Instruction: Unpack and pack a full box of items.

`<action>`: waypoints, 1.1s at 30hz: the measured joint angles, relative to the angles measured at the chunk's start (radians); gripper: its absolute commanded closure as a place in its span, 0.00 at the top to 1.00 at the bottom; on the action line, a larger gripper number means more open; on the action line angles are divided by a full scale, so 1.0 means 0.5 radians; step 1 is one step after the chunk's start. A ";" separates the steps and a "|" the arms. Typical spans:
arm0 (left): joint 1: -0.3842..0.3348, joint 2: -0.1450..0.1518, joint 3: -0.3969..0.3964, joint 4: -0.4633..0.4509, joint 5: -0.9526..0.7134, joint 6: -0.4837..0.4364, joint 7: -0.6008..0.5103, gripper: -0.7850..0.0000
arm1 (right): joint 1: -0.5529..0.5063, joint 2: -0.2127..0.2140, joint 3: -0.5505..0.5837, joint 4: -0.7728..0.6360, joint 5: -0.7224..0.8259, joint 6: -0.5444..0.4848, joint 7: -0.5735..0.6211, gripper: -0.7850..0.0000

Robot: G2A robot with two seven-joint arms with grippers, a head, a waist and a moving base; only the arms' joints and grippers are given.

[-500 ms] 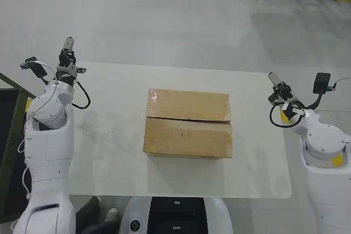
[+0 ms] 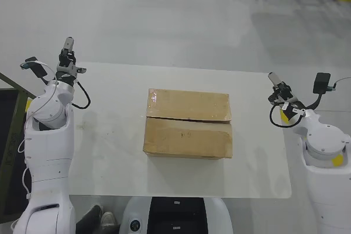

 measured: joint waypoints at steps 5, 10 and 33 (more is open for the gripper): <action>0.000 0.000 0.000 0.000 0.000 0.000 0.000 1.00 | 0.000 0.000 0.000 0.000 0.000 0.000 0.000 1.00; 0.000 0.000 0.000 0.000 0.000 0.000 0.000 1.00 | 0.000 0.000 0.000 0.000 0.000 0.000 0.000 1.00; 0.000 0.000 0.000 0.000 0.000 0.000 0.000 1.00 | -0.104 0.035 0.143 0.050 0.827 -0.253 0.976 1.00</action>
